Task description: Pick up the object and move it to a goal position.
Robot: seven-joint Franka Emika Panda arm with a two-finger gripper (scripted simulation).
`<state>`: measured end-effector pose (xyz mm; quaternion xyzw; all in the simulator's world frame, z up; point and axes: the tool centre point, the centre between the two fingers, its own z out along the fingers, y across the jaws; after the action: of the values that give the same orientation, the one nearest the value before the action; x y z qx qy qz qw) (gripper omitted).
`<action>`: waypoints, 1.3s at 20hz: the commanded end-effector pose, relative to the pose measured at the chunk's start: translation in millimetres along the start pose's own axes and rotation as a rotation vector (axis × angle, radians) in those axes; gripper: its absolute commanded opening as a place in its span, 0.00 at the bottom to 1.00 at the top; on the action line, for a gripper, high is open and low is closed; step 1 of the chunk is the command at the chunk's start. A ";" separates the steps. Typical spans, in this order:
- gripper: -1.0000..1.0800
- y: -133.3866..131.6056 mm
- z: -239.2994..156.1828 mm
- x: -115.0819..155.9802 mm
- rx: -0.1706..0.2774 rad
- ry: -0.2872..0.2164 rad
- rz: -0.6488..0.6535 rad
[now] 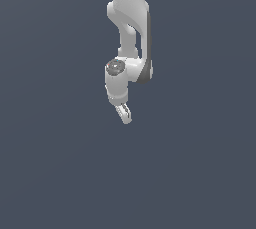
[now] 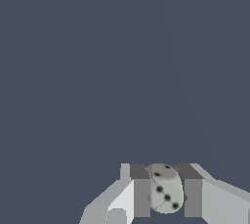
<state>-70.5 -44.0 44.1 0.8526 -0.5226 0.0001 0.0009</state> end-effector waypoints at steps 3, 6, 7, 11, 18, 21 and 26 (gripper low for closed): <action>0.00 -11.6 -25.8 24.2 0.000 0.001 0.000; 0.00 -20.8 -45.5 42.8 -0.001 0.002 0.000; 0.00 -24.1 -52.3 49.3 -0.001 0.002 0.000; 0.00 -37.4 -79.5 75.0 -0.001 0.002 0.000; 0.00 -58.0 -119.7 113.2 -0.001 0.002 -0.002; 0.00 -65.9 -134.5 127.3 -0.001 0.002 -0.002; 0.00 -77.9 -156.6 148.7 -0.001 0.001 -0.003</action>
<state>60.6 -137.0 194.1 0.8531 -0.5217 0.0009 0.0014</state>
